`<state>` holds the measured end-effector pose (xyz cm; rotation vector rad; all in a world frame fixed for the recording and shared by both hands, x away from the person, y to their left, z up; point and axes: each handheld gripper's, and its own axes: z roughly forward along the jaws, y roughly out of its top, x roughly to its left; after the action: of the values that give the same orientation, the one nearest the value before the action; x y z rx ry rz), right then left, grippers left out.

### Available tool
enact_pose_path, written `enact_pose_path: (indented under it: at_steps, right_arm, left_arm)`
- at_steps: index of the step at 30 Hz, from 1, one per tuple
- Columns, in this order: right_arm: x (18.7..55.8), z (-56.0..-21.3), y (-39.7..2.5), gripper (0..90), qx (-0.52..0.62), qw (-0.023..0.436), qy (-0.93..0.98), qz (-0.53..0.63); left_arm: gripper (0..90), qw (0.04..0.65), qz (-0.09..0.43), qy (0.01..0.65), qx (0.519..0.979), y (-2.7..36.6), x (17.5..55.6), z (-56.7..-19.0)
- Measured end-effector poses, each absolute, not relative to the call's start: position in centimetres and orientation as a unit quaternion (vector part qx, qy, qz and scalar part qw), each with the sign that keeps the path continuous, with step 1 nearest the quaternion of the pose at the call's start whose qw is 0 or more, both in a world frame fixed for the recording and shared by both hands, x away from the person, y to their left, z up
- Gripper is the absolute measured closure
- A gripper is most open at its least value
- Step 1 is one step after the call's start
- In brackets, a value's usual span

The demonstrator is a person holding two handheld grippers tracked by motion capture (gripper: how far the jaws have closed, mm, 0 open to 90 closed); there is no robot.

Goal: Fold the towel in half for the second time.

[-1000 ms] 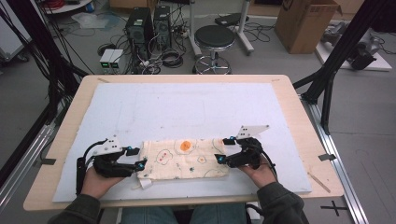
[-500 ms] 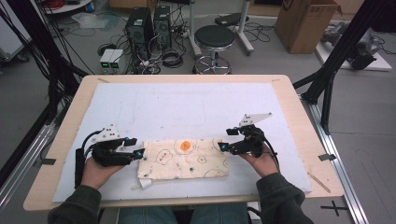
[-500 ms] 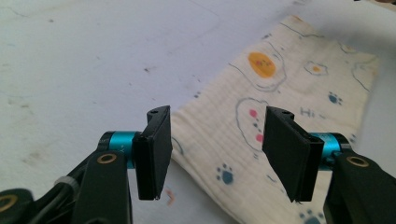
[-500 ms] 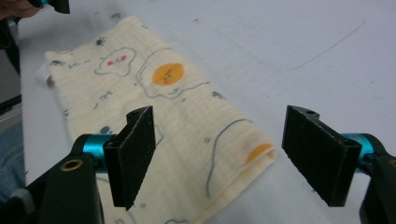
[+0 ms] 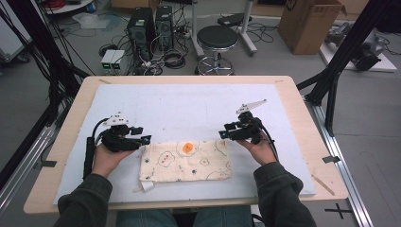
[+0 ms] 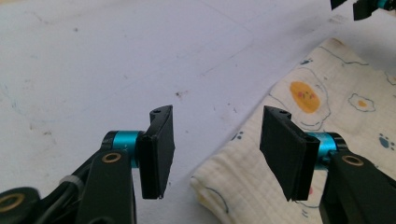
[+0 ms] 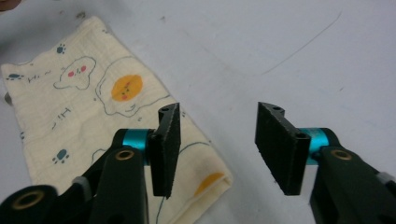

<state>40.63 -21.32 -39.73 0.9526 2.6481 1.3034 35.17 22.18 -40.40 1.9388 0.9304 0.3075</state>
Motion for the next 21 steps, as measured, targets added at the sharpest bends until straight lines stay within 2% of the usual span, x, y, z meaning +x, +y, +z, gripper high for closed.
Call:
enact_pose_path:
  at_steps: [13, 16, 20, 21]
  right_arm:
    - [40.6, -42.7, -21.3, 60.3, 0.317, -0.011, 0.859, 0.402]
    - [40.7, -43.2, -21.2, 60.3, 0.318, -0.02, 0.86, 0.398]
    - [40.8, -43.6, -21.0, 64.9, 0.312, -0.031, 0.862, 0.399]
    - [40.8, -43.7, -20.9, 66.3, 0.307, -0.033, 0.864, 0.397]
  left_arm:
    - [45.3, 0.417, 0.091, 0.393, 0.815, 21.7, 36.8, -42.4]
    - [46.6, 0.406, 0.065, 0.4, 0.819, 21.5, 37.2, -43.1]
    - [55.5, 0.391, 0.06, 0.388, 0.832, 21.2, 37.1, -43.5]
    - [61.9, 0.394, 0.049, 0.383, 0.834, 21.4, 37.2, -43.6]
